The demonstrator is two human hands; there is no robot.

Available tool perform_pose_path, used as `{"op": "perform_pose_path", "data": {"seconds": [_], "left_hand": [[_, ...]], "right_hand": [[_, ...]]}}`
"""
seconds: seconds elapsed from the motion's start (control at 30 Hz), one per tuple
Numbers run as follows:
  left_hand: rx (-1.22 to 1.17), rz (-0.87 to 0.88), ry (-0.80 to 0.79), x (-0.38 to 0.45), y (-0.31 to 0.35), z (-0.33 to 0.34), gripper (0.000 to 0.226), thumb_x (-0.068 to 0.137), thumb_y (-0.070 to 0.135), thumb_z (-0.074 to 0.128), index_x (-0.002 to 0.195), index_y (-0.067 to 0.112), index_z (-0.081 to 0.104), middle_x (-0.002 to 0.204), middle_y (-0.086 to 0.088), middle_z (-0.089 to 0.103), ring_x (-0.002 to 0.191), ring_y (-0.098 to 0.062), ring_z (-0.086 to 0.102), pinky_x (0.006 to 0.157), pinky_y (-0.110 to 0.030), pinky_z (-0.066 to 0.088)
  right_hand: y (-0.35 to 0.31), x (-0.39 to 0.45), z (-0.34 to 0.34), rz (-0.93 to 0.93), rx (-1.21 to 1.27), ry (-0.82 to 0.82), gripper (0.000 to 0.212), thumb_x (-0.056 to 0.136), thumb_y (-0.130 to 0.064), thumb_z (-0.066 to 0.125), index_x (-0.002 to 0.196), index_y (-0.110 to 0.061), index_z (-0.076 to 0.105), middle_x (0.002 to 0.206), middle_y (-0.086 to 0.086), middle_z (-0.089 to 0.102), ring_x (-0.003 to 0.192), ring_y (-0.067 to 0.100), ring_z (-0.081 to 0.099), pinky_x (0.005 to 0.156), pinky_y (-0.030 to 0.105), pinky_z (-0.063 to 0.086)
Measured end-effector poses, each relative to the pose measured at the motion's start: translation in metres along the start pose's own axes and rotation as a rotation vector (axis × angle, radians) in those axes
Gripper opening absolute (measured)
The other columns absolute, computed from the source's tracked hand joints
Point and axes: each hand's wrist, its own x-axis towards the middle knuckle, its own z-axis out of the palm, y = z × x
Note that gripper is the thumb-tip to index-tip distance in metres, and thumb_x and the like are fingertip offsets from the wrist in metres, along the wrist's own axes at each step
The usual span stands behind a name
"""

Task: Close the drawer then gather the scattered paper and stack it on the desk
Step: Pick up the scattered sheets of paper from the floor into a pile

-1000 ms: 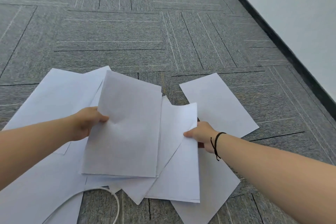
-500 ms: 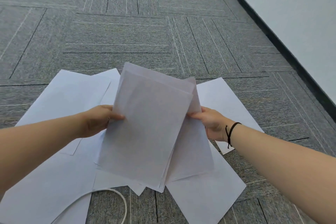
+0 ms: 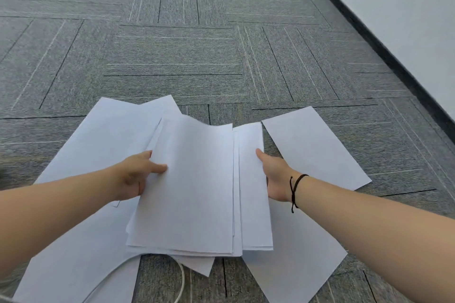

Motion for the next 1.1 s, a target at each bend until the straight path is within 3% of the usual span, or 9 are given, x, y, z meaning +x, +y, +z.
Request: {"op": "perform_pose_path", "data": {"seconds": [0.1, 0.3, 0.43, 0.53, 0.6, 0.73, 0.87, 1.03, 1.1], "left_hand": [[0.069, -0.037, -0.061, -0.003, -0.004, 0.009, 0.03, 0.095, -0.005, 0.052, 0.118, 0.008, 0.065, 0.108, -0.016, 0.076, 0.089, -0.031, 0.073, 0.079, -0.046, 0.059], [0.129, -0.091, 0.026, -0.001, -0.014, 0.015, 0.03, 0.091, -0.005, 0.055, 0.118, 0.004, 0.066, 0.11, -0.02, 0.074, 0.089, -0.034, 0.071, 0.078, -0.044, 0.059], [0.109, -0.072, 0.072, -0.001, -0.019, 0.017, 0.033, 0.091, -0.009, 0.052, 0.118, 0.005, 0.064, 0.111, -0.021, 0.072, 0.091, -0.037, 0.071, 0.071, -0.043, 0.059], [0.111, -0.034, 0.066, 0.0, -0.01, 0.021, 0.039, 0.089, -0.012, 0.051, 0.12, 0.007, 0.064, 0.113, -0.019, 0.072, 0.094, -0.035, 0.07, 0.073, -0.04, 0.058], [0.132, 0.006, 0.048, -0.001, -0.001, 0.023, 0.042, 0.085, -0.014, 0.052, 0.119, 0.006, 0.065, 0.114, -0.017, 0.072, 0.094, -0.033, 0.07, 0.074, -0.037, 0.057], [0.171, 0.046, 0.069, -0.006, 0.005, 0.021, 0.043, 0.072, -0.013, 0.06, 0.11, 0.003, 0.067, 0.115, -0.021, 0.071, 0.09, -0.032, 0.066, 0.085, -0.04, 0.053], [0.145, -0.009, 0.106, -0.008, -0.001, 0.013, 0.038, 0.078, -0.01, 0.059, 0.112, 0.005, 0.067, 0.106, -0.018, 0.073, 0.085, -0.035, 0.07, 0.073, -0.039, 0.059], [0.121, -0.081, 0.136, -0.004, -0.012, 0.016, 0.032, 0.089, -0.006, 0.056, 0.118, 0.006, 0.063, 0.111, -0.019, 0.072, 0.094, -0.037, 0.071, 0.071, -0.044, 0.059], [0.124, -0.09, 0.181, -0.002, -0.015, 0.017, 0.034, 0.09, -0.007, 0.054, 0.122, 0.004, 0.059, 0.114, -0.022, 0.07, 0.098, -0.041, 0.069, 0.078, -0.053, 0.058]], "right_hand": [[0.004, -0.002, 0.012, 0.039, -0.101, -0.08, 0.064, 0.084, -0.058, 0.065, 0.133, -0.019, 0.06, 0.112, 0.007, 0.075, 0.096, 0.024, 0.074, 0.083, 0.043, 0.059], [0.024, 0.022, 0.0, 0.022, -0.348, 0.025, 0.092, 0.045, -0.047, 0.092, 0.127, -0.018, 0.061, 0.133, 0.004, 0.063, 0.129, 0.029, 0.054, 0.11, 0.055, 0.039], [0.015, 0.002, 0.014, 0.002, -0.306, 0.097, 0.089, 0.06, -0.056, 0.081, 0.134, -0.016, 0.053, 0.138, -0.003, 0.056, 0.13, 0.026, 0.052, 0.111, 0.054, 0.038], [0.002, 0.001, 0.023, -0.06, -0.248, 0.057, 0.054, 0.081, -0.037, 0.078, 0.123, -0.005, 0.063, 0.118, 0.006, 0.072, 0.109, 0.028, 0.069, 0.097, 0.051, 0.052], [-0.002, 0.003, 0.025, -0.071, -0.275, 0.034, 0.047, 0.078, -0.032, 0.081, 0.116, -0.009, 0.068, 0.113, 0.01, 0.074, 0.103, 0.028, 0.071, 0.095, 0.052, 0.054], [0.004, 0.009, 0.016, -0.003, -0.375, 0.09, 0.035, 0.068, -0.027, 0.087, 0.086, -0.019, 0.059, 0.129, 0.0, 0.057, 0.125, 0.026, 0.052, 0.111, 0.053, 0.039], [0.013, 0.01, 0.008, 0.057, -0.352, 0.085, 0.052, 0.072, -0.026, 0.081, 0.119, -0.012, 0.064, 0.131, 0.008, 0.065, 0.123, 0.03, 0.059, 0.108, 0.053, 0.043], [0.022, 0.006, 0.012, 0.049, -0.321, -0.009, 0.044, 0.085, -0.036, 0.074, 0.121, -0.013, 0.065, 0.11, 0.006, 0.074, 0.091, 0.024, 0.07, 0.079, 0.037, 0.06], [0.024, 0.006, 0.011, 0.05, -0.35, 0.047, 0.059, 0.087, -0.043, 0.069, 0.136, -0.014, 0.054, 0.128, 0.004, 0.064, 0.114, 0.025, 0.062, 0.097, 0.041, 0.052]]}}
